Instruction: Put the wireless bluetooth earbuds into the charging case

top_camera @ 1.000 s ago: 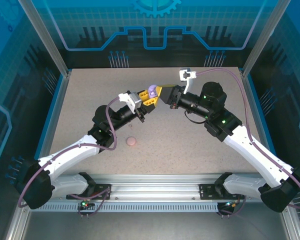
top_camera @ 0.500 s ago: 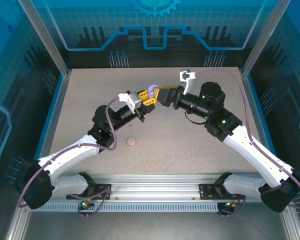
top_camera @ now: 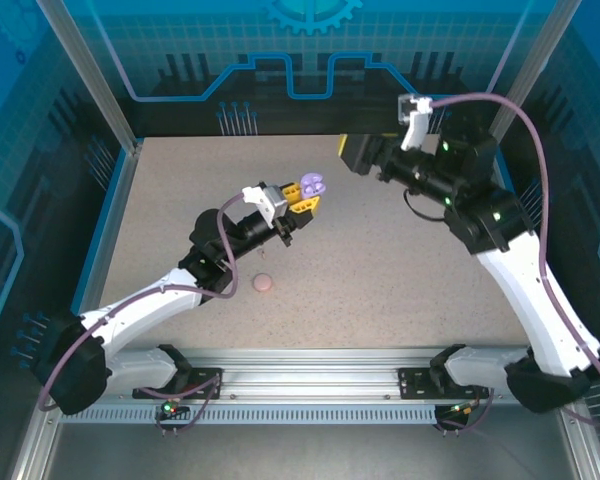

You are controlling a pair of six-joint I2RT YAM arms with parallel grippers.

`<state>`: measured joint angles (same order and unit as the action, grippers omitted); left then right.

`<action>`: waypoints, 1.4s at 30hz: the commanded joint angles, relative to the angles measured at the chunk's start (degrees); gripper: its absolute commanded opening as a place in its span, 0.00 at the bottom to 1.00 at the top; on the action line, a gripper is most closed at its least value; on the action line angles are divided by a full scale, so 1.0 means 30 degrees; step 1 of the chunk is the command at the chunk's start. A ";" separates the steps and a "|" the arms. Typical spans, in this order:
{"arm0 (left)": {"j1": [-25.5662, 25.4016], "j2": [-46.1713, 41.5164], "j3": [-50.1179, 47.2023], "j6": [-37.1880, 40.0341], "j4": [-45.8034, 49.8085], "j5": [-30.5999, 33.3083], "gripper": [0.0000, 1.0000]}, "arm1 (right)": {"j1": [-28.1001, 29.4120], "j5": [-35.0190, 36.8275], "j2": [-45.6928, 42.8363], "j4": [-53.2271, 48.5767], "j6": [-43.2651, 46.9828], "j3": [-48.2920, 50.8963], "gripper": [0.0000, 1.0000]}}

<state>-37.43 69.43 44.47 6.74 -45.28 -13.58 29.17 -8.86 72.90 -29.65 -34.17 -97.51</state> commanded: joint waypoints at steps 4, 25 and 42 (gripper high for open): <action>-0.0409 0.0312 -0.0272 -0.0349 0.0030 -0.0577 0.00 | -0.0143 0.0430 0.4712 -0.5998 0.1539 -0.4213 0.78; -0.0559 0.2033 0.0702 -0.0572 -0.0216 0.0623 0.00 | 0.0358 0.0154 0.1570 -0.6848 0.1169 0.1255 0.69; -0.0793 0.7427 0.3767 -0.9556 0.4273 0.2327 0.00 | -0.3877 0.3751 -0.3291 -0.4749 -0.2052 0.9514 0.78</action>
<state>-39.09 87.57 53.17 -10.41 -36.69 -8.67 18.61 -1.15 64.62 -45.39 -38.09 -72.88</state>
